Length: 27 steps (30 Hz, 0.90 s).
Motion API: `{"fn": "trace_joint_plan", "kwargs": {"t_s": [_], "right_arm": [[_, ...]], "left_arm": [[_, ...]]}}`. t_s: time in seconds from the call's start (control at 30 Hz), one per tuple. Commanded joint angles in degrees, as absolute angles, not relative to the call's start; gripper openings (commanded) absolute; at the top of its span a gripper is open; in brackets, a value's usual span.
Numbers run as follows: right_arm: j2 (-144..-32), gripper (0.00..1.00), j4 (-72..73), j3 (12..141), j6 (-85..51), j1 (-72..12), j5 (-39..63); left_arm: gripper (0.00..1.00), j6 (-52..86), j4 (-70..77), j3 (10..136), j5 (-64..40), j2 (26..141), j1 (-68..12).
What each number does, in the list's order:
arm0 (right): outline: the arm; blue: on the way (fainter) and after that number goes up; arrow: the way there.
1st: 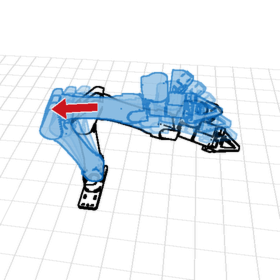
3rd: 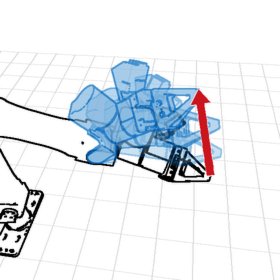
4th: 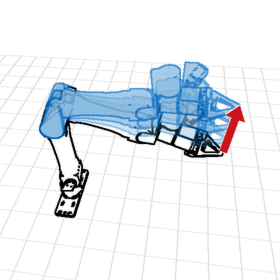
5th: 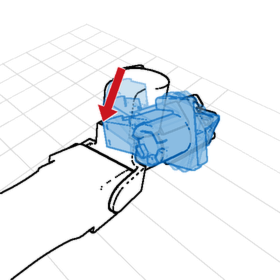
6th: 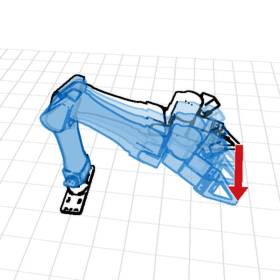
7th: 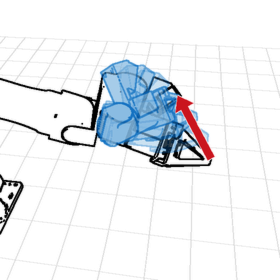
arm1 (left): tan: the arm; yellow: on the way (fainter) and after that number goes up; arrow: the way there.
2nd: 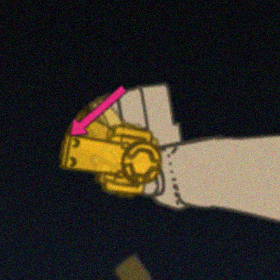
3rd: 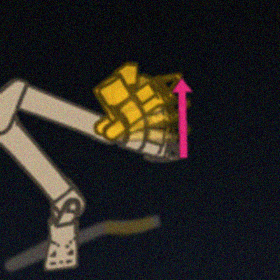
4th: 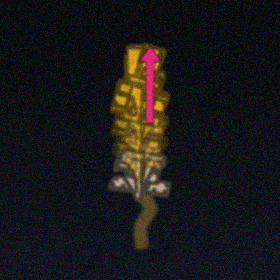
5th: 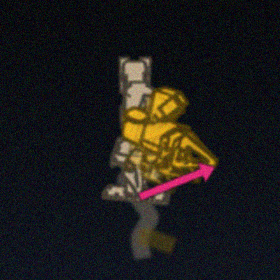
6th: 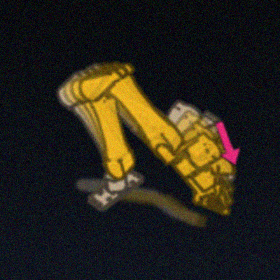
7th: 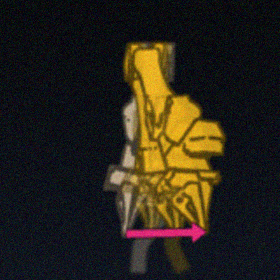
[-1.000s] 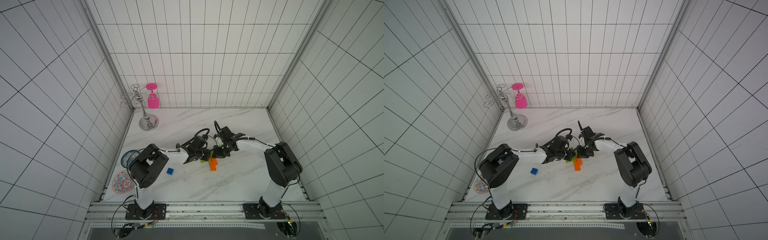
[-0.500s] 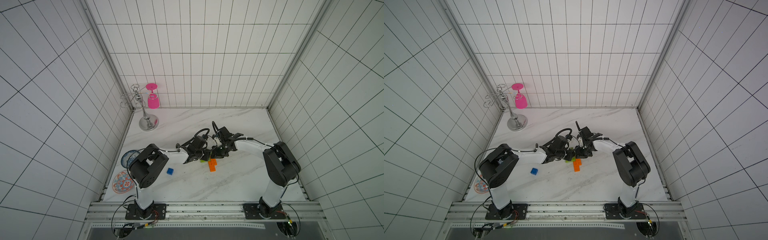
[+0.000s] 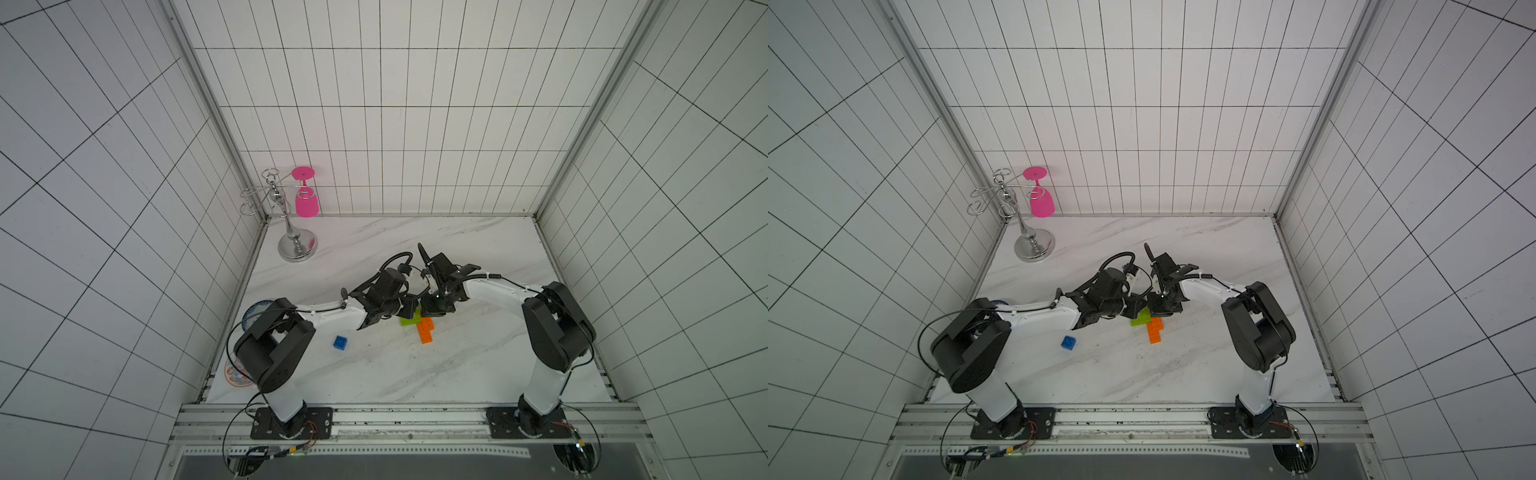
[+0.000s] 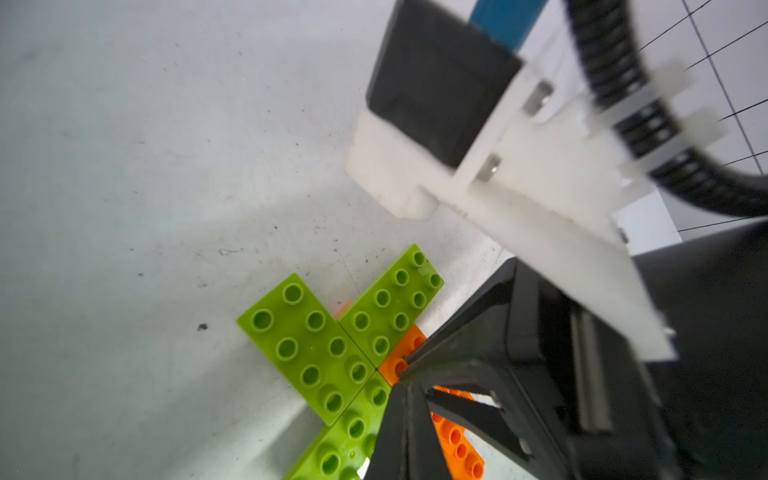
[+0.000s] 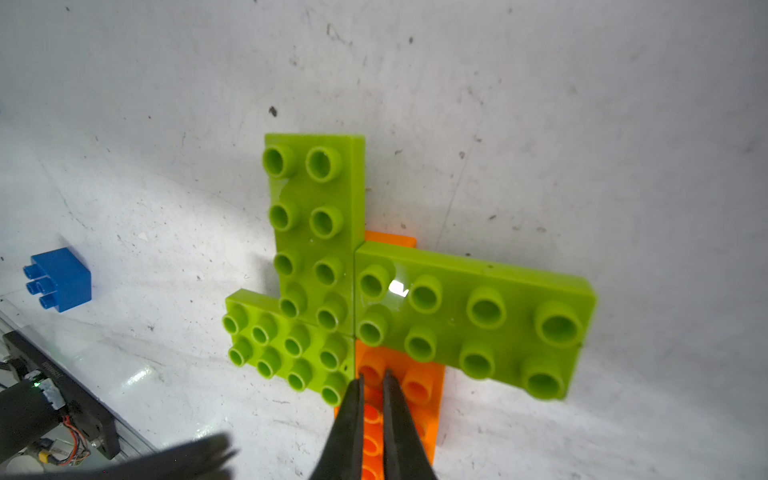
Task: Assemble a small pinwheel with lego
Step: Adjust the lego brick at the center of the board.
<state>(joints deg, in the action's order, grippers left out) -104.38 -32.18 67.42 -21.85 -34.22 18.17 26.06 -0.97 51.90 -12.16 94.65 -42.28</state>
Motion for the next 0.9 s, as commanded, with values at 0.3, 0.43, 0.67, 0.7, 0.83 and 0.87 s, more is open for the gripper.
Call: {"fn": "trace_joint_plan", "kwargs": {"t_s": [0.3, 0.43, 0.67, 0.7, 0.83, 0.87], "right_arm": [[-110.7, 0.14, -40.1, 70.4, -23.3, -38.6, 5.6], [-107.5, 0.15, -41.3, 73.7, -23.6, -38.6, 5.9], [-104.0, 0.23, -45.0, 78.3, -23.0, -38.6, 5.7], [-103.8, 0.23, -45.1, 78.3, -22.9, -38.6, 6.0], [-102.4, 0.22, -45.0, 78.3, -22.9, -39.2, 6.1], [-102.0, 0.23, -45.0, 78.7, -22.6, -40.0, 5.6]], "left_arm": [[0.00, 30.1, -2.0, 36.4, -6.1, 73.6, -33.9], [0.00, 29.7, -5.0, 33.7, -5.9, 67.9, -31.1], [0.00, 29.1, -8.3, 31.9, -5.8, 63.6, -28.7], [0.00, 29.2, -8.4, 31.9, -5.9, 63.4, -28.7], [0.00, 29.3, -9.3, 31.6, -5.6, 62.3, -28.4], [0.00, 29.6, -9.8, 31.4, -5.4, 61.6, -27.9]]}}
